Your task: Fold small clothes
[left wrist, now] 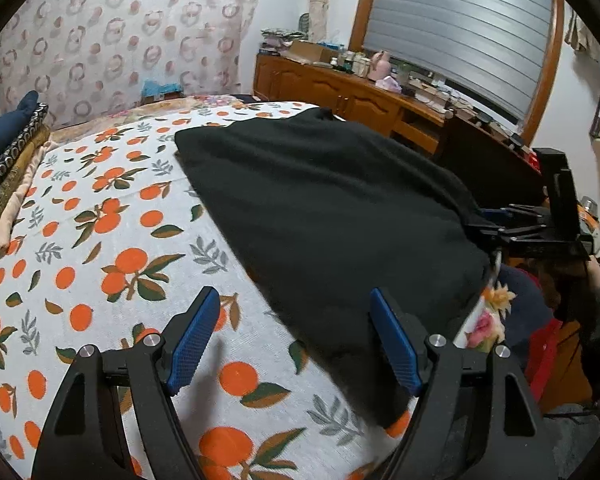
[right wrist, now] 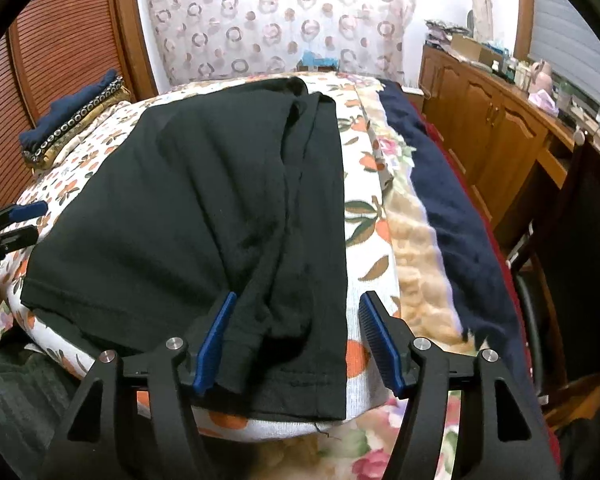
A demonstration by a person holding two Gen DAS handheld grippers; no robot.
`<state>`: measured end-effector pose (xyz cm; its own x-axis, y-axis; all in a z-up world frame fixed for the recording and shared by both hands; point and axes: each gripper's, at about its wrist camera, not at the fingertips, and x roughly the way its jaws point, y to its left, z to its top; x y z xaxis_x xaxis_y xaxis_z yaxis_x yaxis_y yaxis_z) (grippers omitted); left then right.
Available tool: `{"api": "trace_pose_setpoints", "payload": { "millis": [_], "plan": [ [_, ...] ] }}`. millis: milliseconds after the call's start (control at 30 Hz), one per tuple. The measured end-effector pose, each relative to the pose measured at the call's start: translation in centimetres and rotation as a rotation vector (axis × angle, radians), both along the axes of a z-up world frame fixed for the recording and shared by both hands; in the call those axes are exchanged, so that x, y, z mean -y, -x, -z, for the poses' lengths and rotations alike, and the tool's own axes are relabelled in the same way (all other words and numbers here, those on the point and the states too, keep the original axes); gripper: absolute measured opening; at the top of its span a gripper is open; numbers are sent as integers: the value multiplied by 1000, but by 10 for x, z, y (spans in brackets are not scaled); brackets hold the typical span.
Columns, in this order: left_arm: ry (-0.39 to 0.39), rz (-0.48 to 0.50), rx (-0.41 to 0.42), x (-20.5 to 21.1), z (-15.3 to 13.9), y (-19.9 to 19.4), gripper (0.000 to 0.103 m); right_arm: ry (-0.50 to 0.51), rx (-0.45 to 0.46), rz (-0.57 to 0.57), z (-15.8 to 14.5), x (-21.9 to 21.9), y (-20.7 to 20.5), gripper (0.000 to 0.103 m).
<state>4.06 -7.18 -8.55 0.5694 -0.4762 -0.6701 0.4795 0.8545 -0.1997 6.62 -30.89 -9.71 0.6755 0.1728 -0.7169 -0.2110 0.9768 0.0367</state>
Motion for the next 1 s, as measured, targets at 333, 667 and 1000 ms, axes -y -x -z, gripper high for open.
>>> {"api": "trace_pose_setpoints", "payload": {
  "millis": [333,667,1000],
  "plan": [
    [-24,103,-82,19,14,9,69,-1,-13,-86,-3,-8,10,44],
    [31,164,-123,20,14,14,18,-36,14,-94,-7,-10,16,11],
    [109,85,26,0,-45,-3,10,-147,201,-113,-57,-4,21,9]
  ]
}}
